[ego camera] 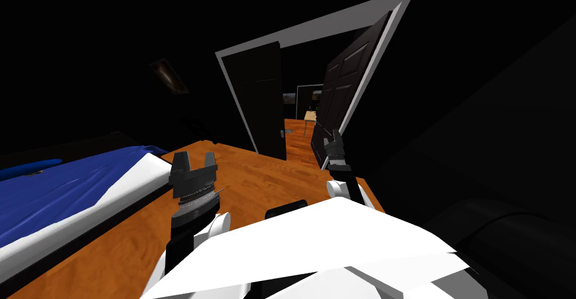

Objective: Push the door open

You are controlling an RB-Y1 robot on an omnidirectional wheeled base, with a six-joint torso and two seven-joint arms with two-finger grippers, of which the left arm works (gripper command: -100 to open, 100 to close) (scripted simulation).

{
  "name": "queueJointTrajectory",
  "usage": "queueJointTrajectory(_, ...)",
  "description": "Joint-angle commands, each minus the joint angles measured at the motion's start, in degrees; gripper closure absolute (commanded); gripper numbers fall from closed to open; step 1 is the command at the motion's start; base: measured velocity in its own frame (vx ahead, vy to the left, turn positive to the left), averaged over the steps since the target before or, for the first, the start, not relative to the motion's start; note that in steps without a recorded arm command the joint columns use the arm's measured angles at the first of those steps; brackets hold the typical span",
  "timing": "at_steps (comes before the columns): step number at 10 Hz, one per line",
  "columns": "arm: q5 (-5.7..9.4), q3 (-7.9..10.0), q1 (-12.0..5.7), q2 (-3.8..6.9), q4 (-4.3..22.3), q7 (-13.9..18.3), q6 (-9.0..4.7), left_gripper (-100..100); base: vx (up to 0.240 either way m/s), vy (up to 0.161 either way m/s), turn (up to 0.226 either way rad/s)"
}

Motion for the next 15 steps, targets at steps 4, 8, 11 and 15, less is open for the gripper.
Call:
queueJointTrajectory(4,-0.28,-0.29,-2.28,1.32,5.0,0.28,-0.61,-100,0.072,-0.001,-0.029)
queueJointTrajectory(8,-0.52,-0.55,-4.31,2.24,9.44,0.53,-1.16,-100,0.072,-0.003,-0.024)
queueJointTrajectory(11,-0.75,-0.79,-6.16,2.95,13.48,0.75,-1.66,-100,0.073,0.002,-0.031)
queueJointTrajectory(15,-1.09,-1.14,-8.98,3.86,19.64,1.09,-2.41,-100,0.089,-0.002,-0.034)
